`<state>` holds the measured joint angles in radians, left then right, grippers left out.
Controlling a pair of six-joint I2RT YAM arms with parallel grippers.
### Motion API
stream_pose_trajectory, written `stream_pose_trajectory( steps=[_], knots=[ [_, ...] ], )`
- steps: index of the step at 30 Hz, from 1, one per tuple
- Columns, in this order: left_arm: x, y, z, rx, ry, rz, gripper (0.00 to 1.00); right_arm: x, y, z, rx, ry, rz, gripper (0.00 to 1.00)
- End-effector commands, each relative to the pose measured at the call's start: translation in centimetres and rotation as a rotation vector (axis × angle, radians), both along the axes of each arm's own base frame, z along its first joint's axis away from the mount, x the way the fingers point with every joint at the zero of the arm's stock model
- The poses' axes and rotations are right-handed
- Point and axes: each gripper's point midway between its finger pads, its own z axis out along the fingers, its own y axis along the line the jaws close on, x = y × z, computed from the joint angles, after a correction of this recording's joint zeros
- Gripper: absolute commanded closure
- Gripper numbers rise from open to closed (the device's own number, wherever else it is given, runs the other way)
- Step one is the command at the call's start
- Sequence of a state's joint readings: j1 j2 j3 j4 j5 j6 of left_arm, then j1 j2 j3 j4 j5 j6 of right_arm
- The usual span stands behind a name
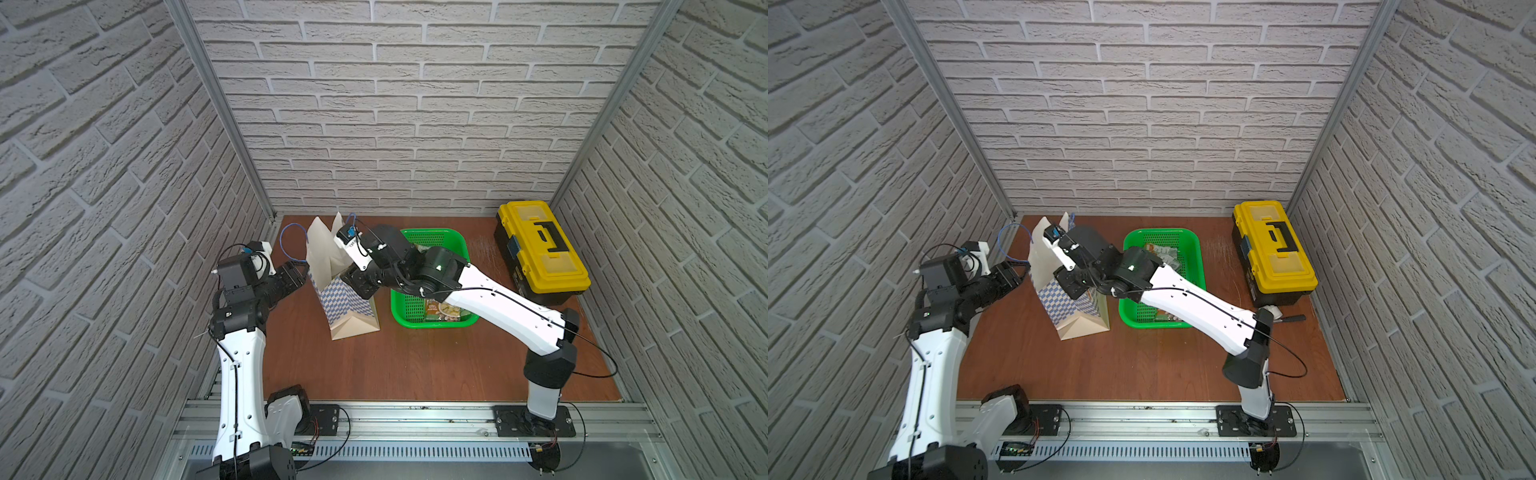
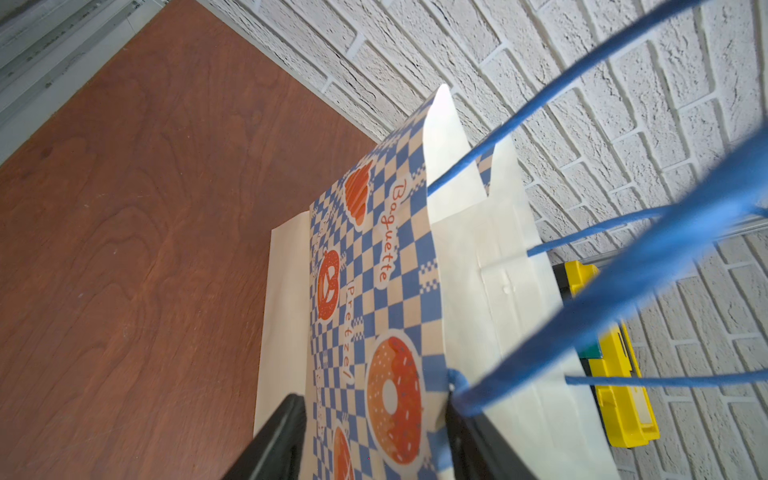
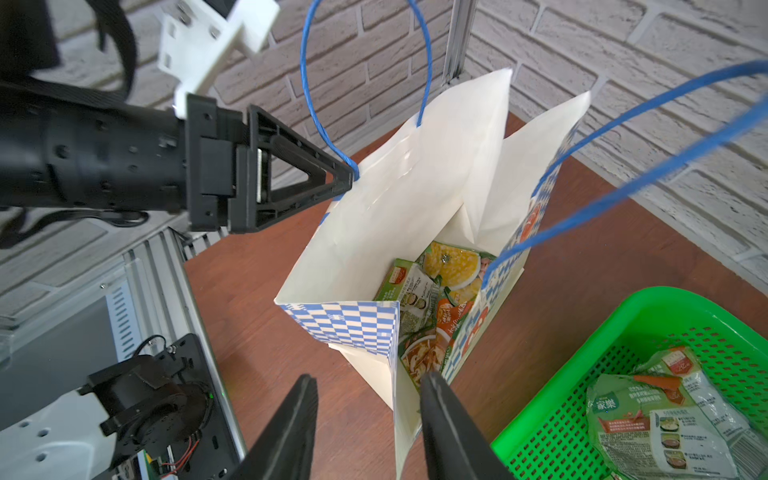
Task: Place the condiment packets inside the bag
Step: Place the condiment packet in the paper bag, then pick up the condiment packet from the storage box.
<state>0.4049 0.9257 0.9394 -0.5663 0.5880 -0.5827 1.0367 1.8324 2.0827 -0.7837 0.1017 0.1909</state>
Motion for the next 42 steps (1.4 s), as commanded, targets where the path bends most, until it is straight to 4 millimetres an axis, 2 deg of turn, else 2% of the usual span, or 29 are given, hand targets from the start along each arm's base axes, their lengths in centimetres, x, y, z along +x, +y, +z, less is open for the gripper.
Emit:
stream_pose_trajectory(
  steps=[1,5,8,12,17,20,24,28,34,37,42],
  knots=[
    [0.5,-0.3,-0.5,-0.032,-0.011,-0.023,0.41,-0.5,-2.1,4.1,0.133,-0.051,-0.037,0.51],
    [0.7,-0.7,-0.1,-0.042,-0.030,-0.043,0.41,-0.7,-5.7,4.3,0.151,-0.066,-0.092,0.45],
    [1.0,-1.1,0.1,-0.035,-0.028,-0.054,0.41,-0.1,-8.8,3.4,0.155,-0.060,-0.158,0.38],
    [1.3,-1.6,0.6,0.006,0.002,-0.069,0.41,1.7,-12.8,0.6,0.164,0.005,-0.266,0.37],
    [2.0,-2.8,2.8,0.068,-0.013,-0.086,0.37,4.2,-17.1,-4.8,0.173,0.130,-0.400,0.37],
    [2.5,-3.0,3.5,0.099,-0.024,-0.083,0.35,5.2,-18.9,-7.8,0.163,0.186,-0.460,0.37],
    [2.4,-2.2,2.8,0.157,0.012,-0.069,0.31,5.9,-21.0,-11.8,0.099,0.245,-0.527,0.35],
    [1.0,-1.3,3.0,0.256,0.021,-0.047,0.18,6.2,-23.1,-15.1,0.007,0.281,-0.596,0.31],
    [-0.2,-0.3,3.8,0.335,-0.053,-0.010,0.02,6.6,-26.9,-18.5,-0.184,0.283,-0.732,0.26],
    [-0.5,0.3,3.6,0.307,-0.061,0.011,0.02,6.6,-27.8,-20.1,-0.256,0.299,-0.768,0.26],
    [-0.3,0.2,3.1,0.272,-0.055,-0.004,0.02,6.5,-28.0,-22.6,-0.318,0.351,-0.782,0.25]
  ],
)
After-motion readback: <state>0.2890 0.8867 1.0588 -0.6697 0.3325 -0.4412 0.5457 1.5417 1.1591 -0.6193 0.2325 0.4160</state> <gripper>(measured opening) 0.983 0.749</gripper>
